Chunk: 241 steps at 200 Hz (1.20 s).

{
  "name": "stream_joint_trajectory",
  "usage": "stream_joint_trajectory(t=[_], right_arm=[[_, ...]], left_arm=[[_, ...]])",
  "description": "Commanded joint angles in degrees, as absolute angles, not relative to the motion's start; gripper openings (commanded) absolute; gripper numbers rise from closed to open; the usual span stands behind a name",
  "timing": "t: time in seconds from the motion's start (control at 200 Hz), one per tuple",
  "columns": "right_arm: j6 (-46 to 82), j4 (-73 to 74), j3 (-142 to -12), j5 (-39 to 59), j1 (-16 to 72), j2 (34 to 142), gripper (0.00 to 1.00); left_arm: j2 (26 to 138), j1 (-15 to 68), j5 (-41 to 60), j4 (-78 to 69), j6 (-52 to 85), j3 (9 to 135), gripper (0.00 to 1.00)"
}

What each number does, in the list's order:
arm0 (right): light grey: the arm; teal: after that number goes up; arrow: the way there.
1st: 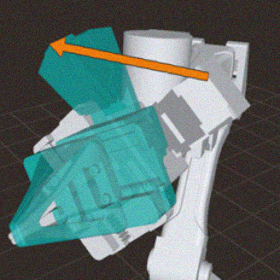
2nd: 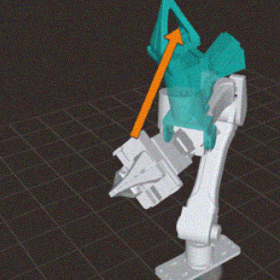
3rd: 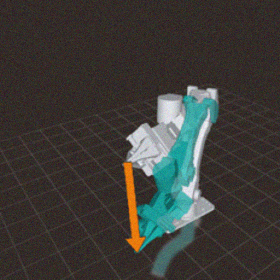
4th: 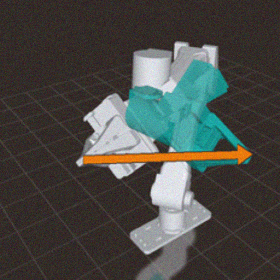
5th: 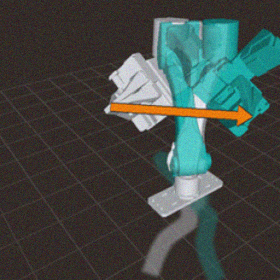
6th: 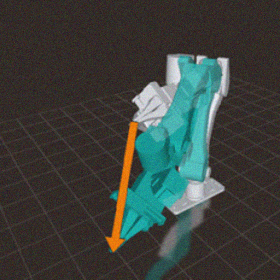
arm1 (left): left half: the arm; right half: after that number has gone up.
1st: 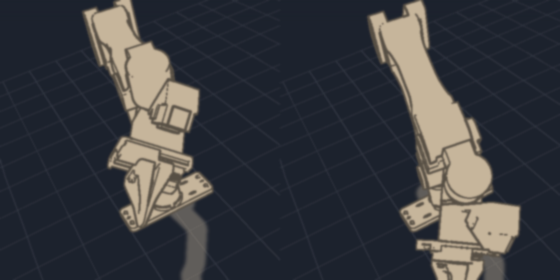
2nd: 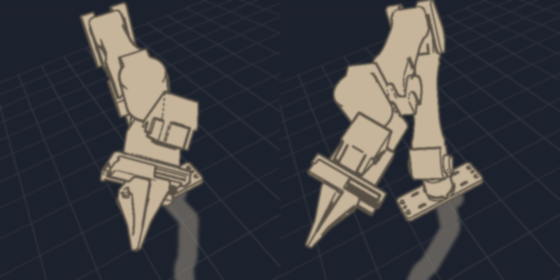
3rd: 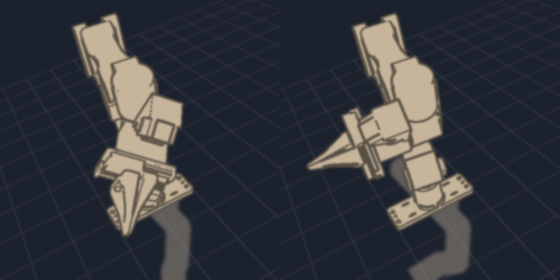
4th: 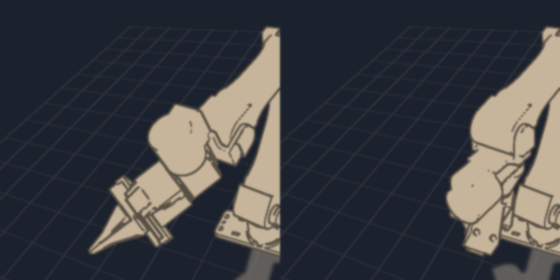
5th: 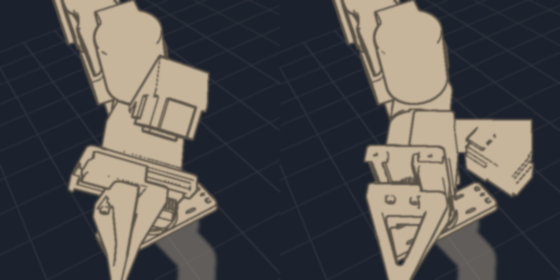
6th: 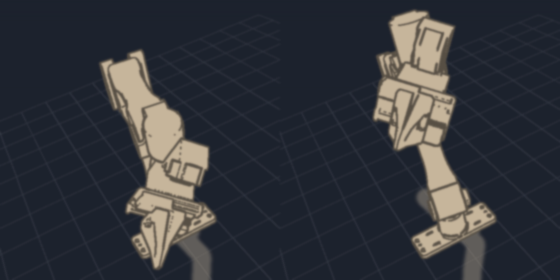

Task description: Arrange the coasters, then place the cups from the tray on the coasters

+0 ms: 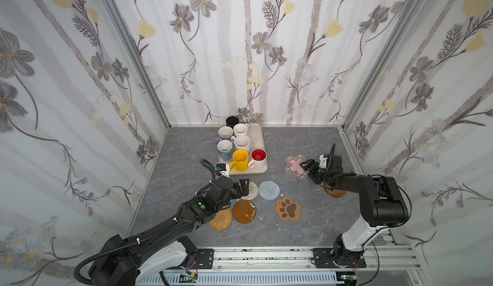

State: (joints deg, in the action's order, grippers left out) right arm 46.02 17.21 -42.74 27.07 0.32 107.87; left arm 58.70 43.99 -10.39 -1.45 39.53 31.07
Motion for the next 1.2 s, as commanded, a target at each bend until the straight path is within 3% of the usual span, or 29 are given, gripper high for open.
stream_joint_trajectory(t=[0.0, 0.799, 0.969, 1.199], right_arm=[[47.14, 16.26, -46.47, 26.93, 0.94, 110.34, 0.83], [52.22, 13.16, -68.79, 27.76, 9.28, 125.09, 0.82], [51.86, 12.38, -66.01, 26.59, 9.58, 120.41, 0.83], [55.53, 18.67, -52.80, 27.29, 11.48, 111.77, 0.85]], left_arm=[[59.40, 43.56, -11.43, -1.62, 39.30, 32.16, 1.00], [66.18, 36.03, -4.83, -6.54, 37.30, 32.73, 1.00], [66.05, 35.92, -5.24, -6.93, 37.09, 32.54, 1.00], [63.29, 35.99, -7.34, -6.86, 37.97, 31.19, 1.00]])
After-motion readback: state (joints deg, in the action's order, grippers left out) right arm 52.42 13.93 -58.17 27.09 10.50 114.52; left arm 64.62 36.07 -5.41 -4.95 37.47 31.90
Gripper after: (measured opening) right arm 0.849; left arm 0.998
